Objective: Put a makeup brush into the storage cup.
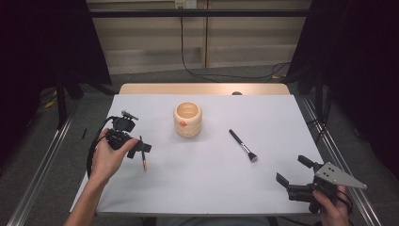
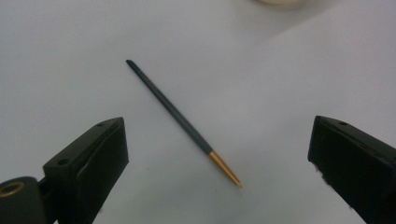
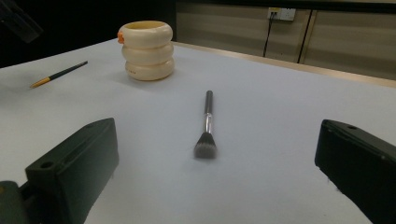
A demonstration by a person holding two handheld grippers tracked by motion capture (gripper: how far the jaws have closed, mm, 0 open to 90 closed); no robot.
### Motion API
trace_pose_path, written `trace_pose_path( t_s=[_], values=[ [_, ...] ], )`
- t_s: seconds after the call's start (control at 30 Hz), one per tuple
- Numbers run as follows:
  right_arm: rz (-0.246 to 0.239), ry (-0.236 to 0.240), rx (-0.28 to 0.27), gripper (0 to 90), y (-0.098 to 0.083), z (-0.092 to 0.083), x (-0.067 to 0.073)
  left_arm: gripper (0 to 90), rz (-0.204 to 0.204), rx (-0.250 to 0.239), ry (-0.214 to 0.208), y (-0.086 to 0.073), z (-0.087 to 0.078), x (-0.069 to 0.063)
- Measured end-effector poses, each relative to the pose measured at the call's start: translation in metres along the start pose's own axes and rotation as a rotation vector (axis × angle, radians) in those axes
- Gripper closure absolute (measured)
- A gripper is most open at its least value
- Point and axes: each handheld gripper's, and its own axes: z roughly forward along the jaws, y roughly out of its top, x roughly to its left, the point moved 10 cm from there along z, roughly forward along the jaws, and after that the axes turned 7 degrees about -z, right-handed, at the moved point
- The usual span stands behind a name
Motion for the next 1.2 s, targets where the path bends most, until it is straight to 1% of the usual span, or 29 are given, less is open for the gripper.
trace_pose_path(
  t_s=[0.03,0.07,0.1,0.13,0.2,0.23,0.3,0.33,0.37,0.4,0.5,0.53,0.6,0.63,0.67,0.7,0.83,0.87,0.9,0.93,1.0,1.03,1.1,1.13,1.2],
  values=[
    [0.0,-0.001,-0.001,0.0,0.0,0.0,0.0,5.0,-0.022,0.01,0.007,-0.001,0.002,0.0],
    [0.001,-0.001,-0.001,0.0,0.0,0.0,0.0,5.0,-0.022,0.01,0.007,-0.001,0.002,0.0],
    [0.002,-0.001,-0.001,0.0,0.0,0.0,0.0,5.0,-0.033,0.037,0.031,-0.003,0.004,0.003],
    [0.003,-0.001,-0.001,0.0,0.0,0.0,0.0,5.0,-0.032,0.043,0.038,-0.003,0.005,0.004],
    [0.002,-0.002,0.0,0.0,0.0,0.0,0.0,4.8,-0.027,0.051,0.037,-0.004,0.005,0.004],
    [0.002,-0.001,0.001,0.0,0.0,0.0,0.0,4.7,-0.033,0.064,0.033,-0.005,0.006,0.003],
    [0.002,0.0,0.004,0.0,0.0,0.0,0.0,3.9,-0.051,0.103,0.085,-0.009,0.01,0.007],
    [0.003,0.003,0.005,0.0,-0.001,0.001,0.001,4.1,-0.048,0.131,0.106,-0.011,0.012,0.01],
    [0.002,0.005,0.007,0.0,-0.001,0.001,0.001,4.3,-0.055,0.146,0.119,-0.013,0.014,0.011],
    [0.0,0.006,0.008,0.0,-0.001,0.001,0.001,4.6,-0.061,0.153,0.123,-0.013,0.015,0.012],
    [0.0,0.01,0.007,0.0,-0.001,0.001,0.002,4.6,-0.07,0.176,0.119,-0.015,0.019,0.012],
    [-0.001,0.011,0.007,0.0,-0.001,0.001,0.002,5.3,-0.066,0.189,0.116,-0.016,0.02,0.011],
    [0.0,0.011,0.008,0.0,-0.001,0.001,0.002,7.6,-0.066,0.199,0.113,-0.017,0.022,0.011],
    [0.001,0.01,0.009,0.0,-0.001,0.001,0.002,9.0,-0.058,0.2,0.109,-0.016,0.022,0.01],
    [0.001,0.01,0.007,0.0,-0.001,0.001,0.002,10.1,-0.059,0.197,0.11,-0.016,0.023,0.01],
    [0.001,0.011,0.006,0.0,-0.001,0.001,0.002,10.9,-0.054,0.204,0.112,-0.016,0.023,0.011],
    [0.002,0.012,0.005,0.0,-0.001,0.001,0.002,14.6,-0.05,0.214,0.111,-0.016,0.028,0.012],
    [0.0,0.011,0.005,0.0,-0.001,0.001,0.002,16.1,-0.056,0.213,0.116,-0.016,0.029,0.012],
    [0.0,0.01,0.006,0.0,-0.001,0.001,0.002,18.7,-0.056,0.213,0.116,-0.016,0.029,0.012],
    [-0.002,0.012,0.006,0.0,-0.001,0.001,0.002,23.2,-0.048,0.185,0.109,-0.015,0.03,0.01],
    [-0.002,0.013,0.008,0.0,-0.001,0.001,0.002,27.7,-0.065,0.178,0.103,-0.015,0.032,0.009],
    [-0.003,0.013,0.008,0.0,-0.001,0.001,0.002,32.7,-0.077,0.176,0.079,-0.015,0.033,0.008],
    [-0.004,0.014,0.008,0.0,-0.001,0.001,0.002,36.1,-0.102,0.178,0.062,-0.015,0.036,0.007],
    [-0.004,0.013,0.008,0.0,-0.001,0.001,0.002,39.3,-0.106,0.176,0.055,-0.015,0.036,0.007],
    [-0.005,0.014,0.008,0.0,-0.001,0.001,0.003,42.7,-0.106,0.19,0.045,-0.016,0.037,0.006]
  ],
)
